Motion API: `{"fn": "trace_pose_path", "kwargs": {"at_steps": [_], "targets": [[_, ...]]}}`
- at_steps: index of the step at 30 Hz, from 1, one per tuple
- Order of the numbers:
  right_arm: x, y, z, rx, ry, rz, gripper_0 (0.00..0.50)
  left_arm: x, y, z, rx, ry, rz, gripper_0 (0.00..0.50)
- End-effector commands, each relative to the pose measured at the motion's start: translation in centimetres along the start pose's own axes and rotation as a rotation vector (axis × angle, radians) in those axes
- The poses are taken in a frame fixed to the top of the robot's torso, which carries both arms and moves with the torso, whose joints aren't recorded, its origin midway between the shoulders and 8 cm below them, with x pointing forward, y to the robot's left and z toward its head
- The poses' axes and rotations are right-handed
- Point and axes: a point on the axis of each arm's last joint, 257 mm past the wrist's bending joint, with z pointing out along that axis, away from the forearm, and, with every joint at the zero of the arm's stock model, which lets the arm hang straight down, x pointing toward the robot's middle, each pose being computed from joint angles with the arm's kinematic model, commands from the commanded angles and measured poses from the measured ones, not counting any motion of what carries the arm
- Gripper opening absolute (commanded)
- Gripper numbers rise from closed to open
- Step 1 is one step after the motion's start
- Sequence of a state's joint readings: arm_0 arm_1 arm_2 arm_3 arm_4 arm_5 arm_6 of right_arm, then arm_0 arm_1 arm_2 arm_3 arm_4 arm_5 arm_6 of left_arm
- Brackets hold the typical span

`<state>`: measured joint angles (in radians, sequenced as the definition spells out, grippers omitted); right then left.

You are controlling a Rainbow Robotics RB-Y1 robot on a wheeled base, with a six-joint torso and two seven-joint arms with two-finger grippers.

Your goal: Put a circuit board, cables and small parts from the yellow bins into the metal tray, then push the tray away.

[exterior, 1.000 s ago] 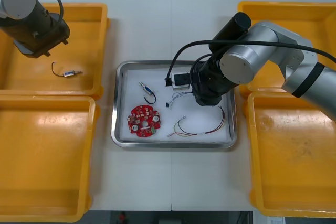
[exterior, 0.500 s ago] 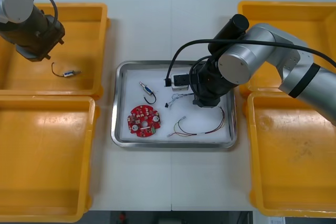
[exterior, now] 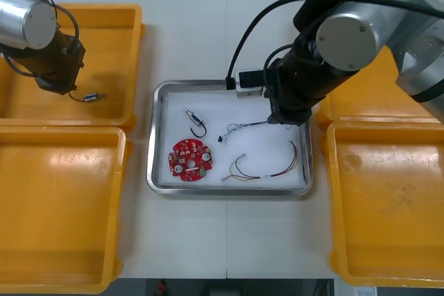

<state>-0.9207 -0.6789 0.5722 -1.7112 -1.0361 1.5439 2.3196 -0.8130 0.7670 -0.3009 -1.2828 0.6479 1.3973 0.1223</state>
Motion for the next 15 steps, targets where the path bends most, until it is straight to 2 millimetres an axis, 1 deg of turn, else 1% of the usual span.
{"fn": "trace_pose_path", "kwargs": {"at_steps": [1, 3, 5, 6, 8, 10, 12, 15], "targets": [[0.4, -2.2, -6.0, 0.075, -0.025, 0.107, 0.500, -1.2, -2.1, -1.6, 0.038, -0.015, -0.067, 0.500], [1.0, -2.1, -7.2, 0.071, -0.036, 0.174, 0.500, -0.9, -1.5, -1.4, 0.021, -0.004, -0.075, 0.500], [2.1, -2.0, -8.8, 0.075, -0.056, 0.272, 0.500, -0.4, -1.1, -1.3, 0.003, 0.009, -0.086, 0.500], [2.5, -2.0, -9.2, 0.076, -0.062, 0.303, 0.500, -0.3, -1.0, -1.3, -0.004, 0.013, -0.090, 0.500], [3.6, -2.1, -10.9, 0.100, -0.080, 0.402, 0.500, -0.1, -0.4, -1.5, -0.032, 0.018, -0.099, 0.500], [4.8, -2.2, -12.0, 0.123, -0.086, 0.482, 0.500, 0.1, 0.0, -1.7, -0.052, 0.021, -0.105, 0.500], [5.8, -1.9, -12.8, 0.138, -0.089, 0.552, 0.500, 0.3, 0.0, -1.8, -0.053, 0.028, -0.117, 0.500], [8.2, -1.3, -13.8, 0.177, -0.074, 0.693, 0.500, 0.4, 0.0, -1.8, -0.057, 0.034, -0.149, 0.500]]}}
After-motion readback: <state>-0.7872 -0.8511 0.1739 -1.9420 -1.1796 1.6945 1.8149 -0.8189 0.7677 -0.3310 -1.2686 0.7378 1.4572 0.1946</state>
